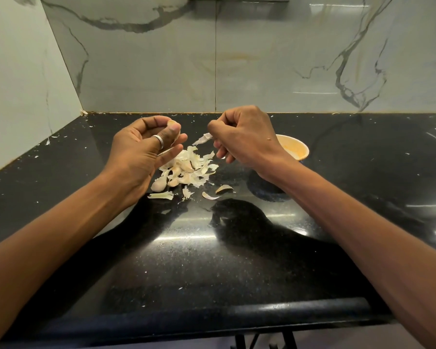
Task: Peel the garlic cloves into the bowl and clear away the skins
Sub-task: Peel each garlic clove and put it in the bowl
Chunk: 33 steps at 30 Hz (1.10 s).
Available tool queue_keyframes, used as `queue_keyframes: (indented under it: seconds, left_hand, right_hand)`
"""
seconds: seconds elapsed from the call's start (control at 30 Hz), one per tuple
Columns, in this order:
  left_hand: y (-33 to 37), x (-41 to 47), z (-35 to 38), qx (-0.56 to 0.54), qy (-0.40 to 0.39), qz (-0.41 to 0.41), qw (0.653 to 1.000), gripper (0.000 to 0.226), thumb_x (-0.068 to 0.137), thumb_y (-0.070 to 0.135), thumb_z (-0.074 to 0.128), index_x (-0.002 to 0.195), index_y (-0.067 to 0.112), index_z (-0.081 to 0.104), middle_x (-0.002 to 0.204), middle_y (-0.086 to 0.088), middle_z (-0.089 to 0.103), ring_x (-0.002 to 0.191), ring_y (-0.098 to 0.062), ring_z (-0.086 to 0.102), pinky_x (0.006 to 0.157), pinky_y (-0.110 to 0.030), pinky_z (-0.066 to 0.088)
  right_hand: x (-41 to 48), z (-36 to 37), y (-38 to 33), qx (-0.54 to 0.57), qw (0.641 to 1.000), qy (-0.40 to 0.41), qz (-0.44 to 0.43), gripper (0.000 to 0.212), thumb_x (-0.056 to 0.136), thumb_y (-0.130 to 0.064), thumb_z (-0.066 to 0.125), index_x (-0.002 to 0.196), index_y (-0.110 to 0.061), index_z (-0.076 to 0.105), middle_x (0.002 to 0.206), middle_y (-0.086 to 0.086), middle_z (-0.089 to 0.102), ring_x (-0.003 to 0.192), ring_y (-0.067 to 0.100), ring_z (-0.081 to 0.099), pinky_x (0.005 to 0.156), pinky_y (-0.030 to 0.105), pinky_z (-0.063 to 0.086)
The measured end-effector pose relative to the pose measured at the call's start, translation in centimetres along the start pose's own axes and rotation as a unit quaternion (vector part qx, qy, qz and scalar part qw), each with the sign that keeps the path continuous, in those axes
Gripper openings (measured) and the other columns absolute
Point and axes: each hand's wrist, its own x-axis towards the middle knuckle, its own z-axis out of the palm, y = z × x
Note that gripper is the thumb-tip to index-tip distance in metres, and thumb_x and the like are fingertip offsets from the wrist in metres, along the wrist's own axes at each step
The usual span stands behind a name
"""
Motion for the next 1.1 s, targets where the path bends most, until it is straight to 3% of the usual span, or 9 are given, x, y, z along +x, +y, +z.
queue_keyframes:
  seconds: [0.27, 0.4, 0.53, 0.8, 1.1]
  left_hand:
    - [-0.2, -0.1, 0.1, 0.005, -0.020, -0.010, 1.000, 0.021, 0.086, 0.007, 0.071, 0.106, 0.007, 0.065, 0.117, -0.020, 0.071, 0.098, -0.025, 0.075, 0.079, -0.025, 0.061]
    - [-0.3, -0.2, 0.3, 0.022, -0.037, -0.015, 0.999, 0.023, 0.086, 0.005, 0.071, 0.108, 0.006, 0.065, 0.113, -0.018, 0.072, 0.099, -0.027, 0.075, 0.082, -0.026, 0.061]
    - [-0.3, -0.5, 0.4, 0.031, -0.047, -0.020, 0.998, 0.023, 0.086, 0.002, 0.071, 0.109, 0.004, 0.066, 0.110, -0.017, 0.073, 0.098, -0.027, 0.075, 0.082, -0.026, 0.061]
    - [-0.4, -0.6, 0.4, 0.058, -0.058, -0.009, 0.997, 0.031, 0.082, -0.009, 0.072, 0.111, 0.001, 0.065, 0.109, -0.021, 0.072, 0.102, -0.031, 0.073, 0.082, -0.028, 0.061]
    - [-0.6, -0.6, 0.1, 0.126, -0.074, 0.022, 0.989, 0.032, 0.081, -0.006, 0.076, 0.112, 0.002, 0.070, 0.102, -0.013, 0.076, 0.094, -0.019, 0.073, 0.080, -0.023, 0.060]
  right_hand:
    - [0.0, -0.3, 0.0, -0.040, 0.999, 0.016, -0.009, 0.033, 0.090, -0.019, 0.061, 0.070, 0.006, 0.069, 0.063, 0.015, 0.071, 0.046, 0.008, 0.067, 0.052, 0.022, 0.050]
    - [0.0, -0.2, 0.0, -0.045, 0.998, 0.014, -0.029, 0.033, 0.092, -0.020, 0.063, 0.068, 0.003, 0.067, 0.064, 0.014, 0.071, 0.045, 0.006, 0.066, 0.063, 0.032, 0.059]
    - [0.0, 0.1, 0.2, -0.044, 0.998, 0.010, -0.041, 0.032, 0.095, -0.022, 0.064, 0.072, 0.000, 0.069, 0.067, 0.010, 0.072, 0.047, 0.006, 0.067, 0.061, 0.034, 0.059]
    - [0.2, 0.7, 0.7, -0.035, 0.996, -0.031, -0.080, 0.012, 0.094, -0.015, 0.067, 0.087, -0.012, 0.077, 0.071, -0.001, 0.075, 0.062, 0.008, 0.073, 0.054, 0.011, 0.048]
    - [0.4, 0.9, 1.1, -0.039, 0.994, -0.037, -0.095, 0.014, 0.094, -0.018, 0.068, 0.084, -0.016, 0.077, 0.069, -0.002, 0.075, 0.065, 0.008, 0.074, 0.059, 0.022, 0.056]
